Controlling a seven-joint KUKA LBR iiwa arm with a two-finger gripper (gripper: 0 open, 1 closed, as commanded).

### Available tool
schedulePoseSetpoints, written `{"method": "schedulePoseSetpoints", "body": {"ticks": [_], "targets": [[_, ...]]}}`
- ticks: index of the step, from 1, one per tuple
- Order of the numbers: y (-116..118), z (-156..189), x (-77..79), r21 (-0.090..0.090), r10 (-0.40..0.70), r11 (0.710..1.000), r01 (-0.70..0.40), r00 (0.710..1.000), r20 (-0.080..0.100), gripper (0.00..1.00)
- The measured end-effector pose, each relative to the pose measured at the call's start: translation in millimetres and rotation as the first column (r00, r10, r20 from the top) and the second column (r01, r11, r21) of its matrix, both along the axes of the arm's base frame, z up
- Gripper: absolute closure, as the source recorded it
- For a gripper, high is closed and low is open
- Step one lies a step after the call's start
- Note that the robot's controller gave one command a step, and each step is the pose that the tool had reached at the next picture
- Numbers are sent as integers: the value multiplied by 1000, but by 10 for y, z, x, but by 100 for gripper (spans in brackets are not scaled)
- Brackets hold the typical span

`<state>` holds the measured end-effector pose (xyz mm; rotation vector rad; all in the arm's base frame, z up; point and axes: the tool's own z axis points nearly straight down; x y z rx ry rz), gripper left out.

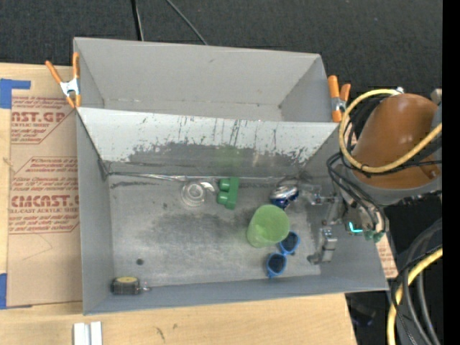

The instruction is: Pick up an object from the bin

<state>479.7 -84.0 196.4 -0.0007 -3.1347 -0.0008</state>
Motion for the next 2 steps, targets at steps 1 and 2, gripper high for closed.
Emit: {"method": "schedulePoseSetpoints", "body": {"ticks": [1,2], "targets": [[311,-1264,268,0,101,995,-101,995,2,0],[307,-1227,290,-1,100,995,-100,995,10,100]]}}
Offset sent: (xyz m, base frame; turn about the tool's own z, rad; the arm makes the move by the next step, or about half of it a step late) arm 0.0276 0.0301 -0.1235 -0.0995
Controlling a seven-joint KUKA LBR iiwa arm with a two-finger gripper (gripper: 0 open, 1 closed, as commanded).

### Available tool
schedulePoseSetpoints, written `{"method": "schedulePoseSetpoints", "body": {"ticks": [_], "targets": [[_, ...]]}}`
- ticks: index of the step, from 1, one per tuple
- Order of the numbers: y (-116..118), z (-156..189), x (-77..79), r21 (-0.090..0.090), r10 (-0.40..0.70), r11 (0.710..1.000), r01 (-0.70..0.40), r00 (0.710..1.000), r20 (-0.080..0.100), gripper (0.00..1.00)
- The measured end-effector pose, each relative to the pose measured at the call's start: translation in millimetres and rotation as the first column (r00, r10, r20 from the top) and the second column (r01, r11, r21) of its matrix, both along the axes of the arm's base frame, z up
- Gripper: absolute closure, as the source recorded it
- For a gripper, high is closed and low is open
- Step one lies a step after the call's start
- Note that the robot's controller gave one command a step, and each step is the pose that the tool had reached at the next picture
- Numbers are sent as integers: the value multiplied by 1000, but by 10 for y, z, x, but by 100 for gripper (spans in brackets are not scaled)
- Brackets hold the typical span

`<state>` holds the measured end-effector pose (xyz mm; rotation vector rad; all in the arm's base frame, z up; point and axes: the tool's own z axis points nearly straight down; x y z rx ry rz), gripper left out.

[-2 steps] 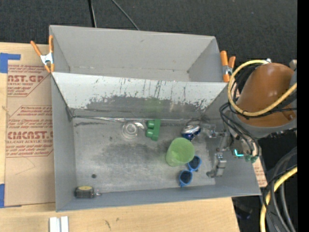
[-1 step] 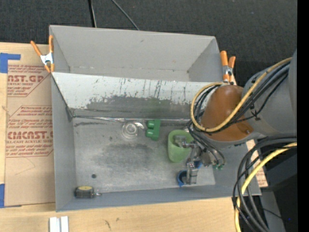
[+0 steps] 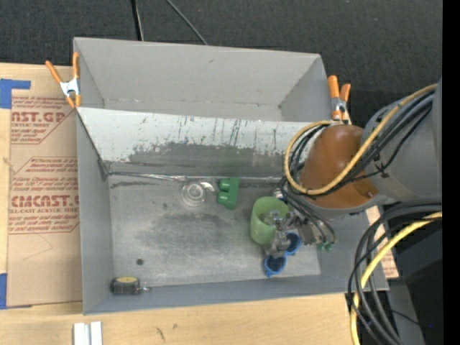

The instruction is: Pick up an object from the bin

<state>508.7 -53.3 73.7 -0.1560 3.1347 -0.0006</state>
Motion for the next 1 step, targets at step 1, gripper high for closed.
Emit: {"method": "schedulePoseSetpoints", "body": {"ticks": [1], "targets": [[-97,1072,-81,0,-34,999,34,999,5,100]]}}
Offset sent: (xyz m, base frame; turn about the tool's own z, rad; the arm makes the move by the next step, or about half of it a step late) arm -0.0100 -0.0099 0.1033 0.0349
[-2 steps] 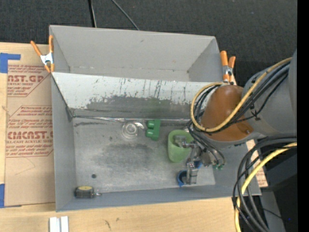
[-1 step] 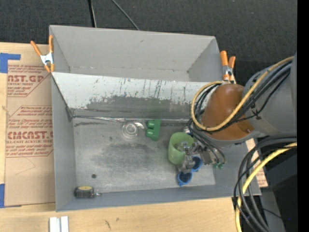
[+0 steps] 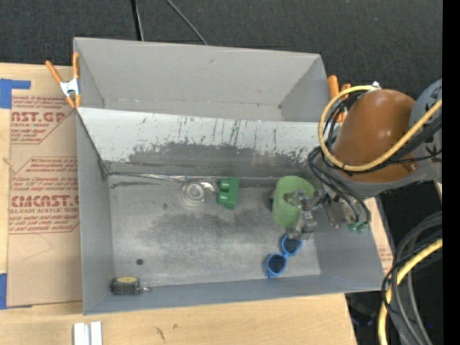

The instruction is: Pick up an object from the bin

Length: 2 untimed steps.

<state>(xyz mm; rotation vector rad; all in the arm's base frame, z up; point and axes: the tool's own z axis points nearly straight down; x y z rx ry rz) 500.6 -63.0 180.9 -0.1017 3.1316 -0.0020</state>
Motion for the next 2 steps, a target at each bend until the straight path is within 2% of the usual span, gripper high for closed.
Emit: {"method": "schedulePoseSetpoints", "body": {"ticks": [1,2], "targets": [[12,-1121,617,3,-179,984,179,984,-2,100],[-46,620,414,2,-173,985,173,985,2,100]]}}
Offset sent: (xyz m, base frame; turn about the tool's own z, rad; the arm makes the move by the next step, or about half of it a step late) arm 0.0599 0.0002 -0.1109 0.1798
